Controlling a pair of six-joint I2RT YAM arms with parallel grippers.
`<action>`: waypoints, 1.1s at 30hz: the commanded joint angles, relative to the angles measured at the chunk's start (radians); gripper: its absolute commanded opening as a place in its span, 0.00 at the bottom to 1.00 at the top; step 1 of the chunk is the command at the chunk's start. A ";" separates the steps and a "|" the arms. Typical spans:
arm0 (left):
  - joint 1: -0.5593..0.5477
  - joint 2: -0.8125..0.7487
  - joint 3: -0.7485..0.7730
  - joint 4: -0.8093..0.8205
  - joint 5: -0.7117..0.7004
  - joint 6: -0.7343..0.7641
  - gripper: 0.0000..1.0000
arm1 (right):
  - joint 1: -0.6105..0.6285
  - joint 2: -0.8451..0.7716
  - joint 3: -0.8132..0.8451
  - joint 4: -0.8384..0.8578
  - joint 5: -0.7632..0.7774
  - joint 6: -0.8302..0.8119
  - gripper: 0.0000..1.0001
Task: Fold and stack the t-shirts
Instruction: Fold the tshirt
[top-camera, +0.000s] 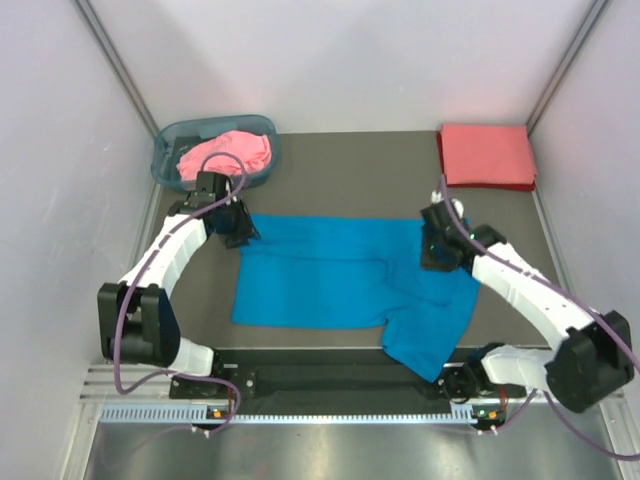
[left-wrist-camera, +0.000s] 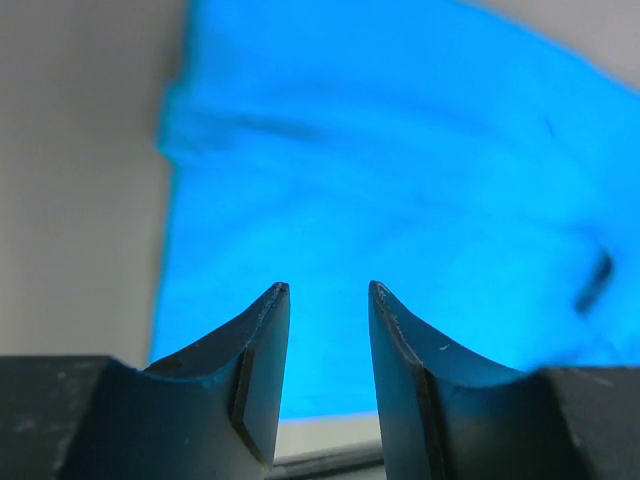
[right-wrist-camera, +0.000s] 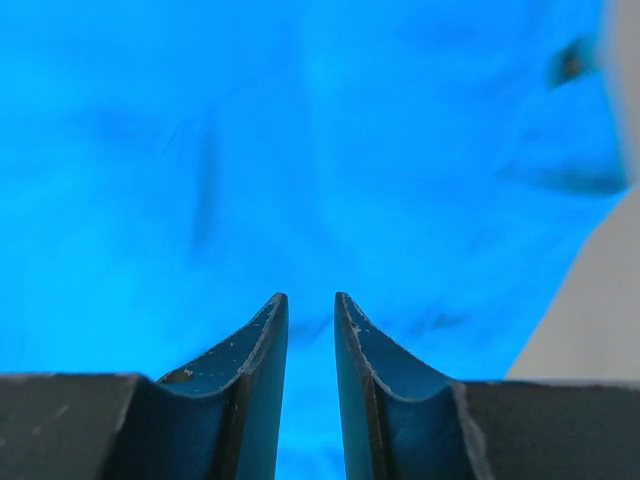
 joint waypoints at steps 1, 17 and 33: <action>0.003 -0.056 -0.091 0.072 0.205 -0.025 0.43 | 0.202 -0.080 -0.079 -0.178 0.075 0.174 0.26; 0.003 -0.142 -0.179 0.147 0.307 -0.045 0.43 | 1.038 0.128 -0.149 -0.300 0.121 0.646 0.37; 0.004 -0.152 -0.190 0.150 0.253 -0.053 0.42 | 1.092 0.089 -0.254 -0.254 0.078 0.603 0.36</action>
